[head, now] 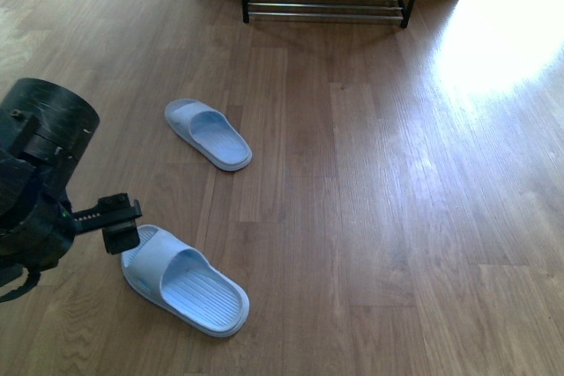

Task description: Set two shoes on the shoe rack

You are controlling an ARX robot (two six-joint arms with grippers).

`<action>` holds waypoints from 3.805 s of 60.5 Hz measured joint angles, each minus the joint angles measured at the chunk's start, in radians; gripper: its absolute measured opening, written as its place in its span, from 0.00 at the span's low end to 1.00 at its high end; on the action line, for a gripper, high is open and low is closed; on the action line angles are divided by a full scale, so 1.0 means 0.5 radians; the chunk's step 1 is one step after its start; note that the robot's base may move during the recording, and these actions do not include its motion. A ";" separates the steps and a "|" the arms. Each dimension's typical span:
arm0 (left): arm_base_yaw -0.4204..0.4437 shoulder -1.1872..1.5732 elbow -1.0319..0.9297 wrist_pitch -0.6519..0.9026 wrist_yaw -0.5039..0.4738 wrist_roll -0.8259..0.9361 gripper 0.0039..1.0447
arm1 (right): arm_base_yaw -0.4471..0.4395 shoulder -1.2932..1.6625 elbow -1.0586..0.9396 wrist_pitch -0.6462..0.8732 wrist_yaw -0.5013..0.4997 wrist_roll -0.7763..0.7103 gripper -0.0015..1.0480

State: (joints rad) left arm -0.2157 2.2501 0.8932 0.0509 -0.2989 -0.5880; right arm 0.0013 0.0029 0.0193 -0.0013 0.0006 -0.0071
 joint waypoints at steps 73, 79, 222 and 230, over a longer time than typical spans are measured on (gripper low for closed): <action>-0.085 1.330 1.228 -0.278 0.024 0.486 0.62 | 0.000 0.000 0.000 0.000 0.000 0.000 0.91; -0.075 1.334 1.225 -0.258 0.016 0.510 0.48 | 0.000 0.000 0.000 0.000 0.000 0.000 0.91; -0.301 -3.336 -1.171 -0.533 -1.511 0.969 0.01 | -0.001 0.000 0.000 0.000 -0.012 0.008 0.91; -0.302 -3.335 -1.171 -0.533 -1.504 0.969 0.01 | -0.002 0.000 0.000 0.000 -0.003 0.008 0.91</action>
State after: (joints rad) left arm -0.3668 0.5827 0.3077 -0.2153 -1.0508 -0.1036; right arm 0.0006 0.0029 0.0193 -0.0013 -0.0010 -0.0032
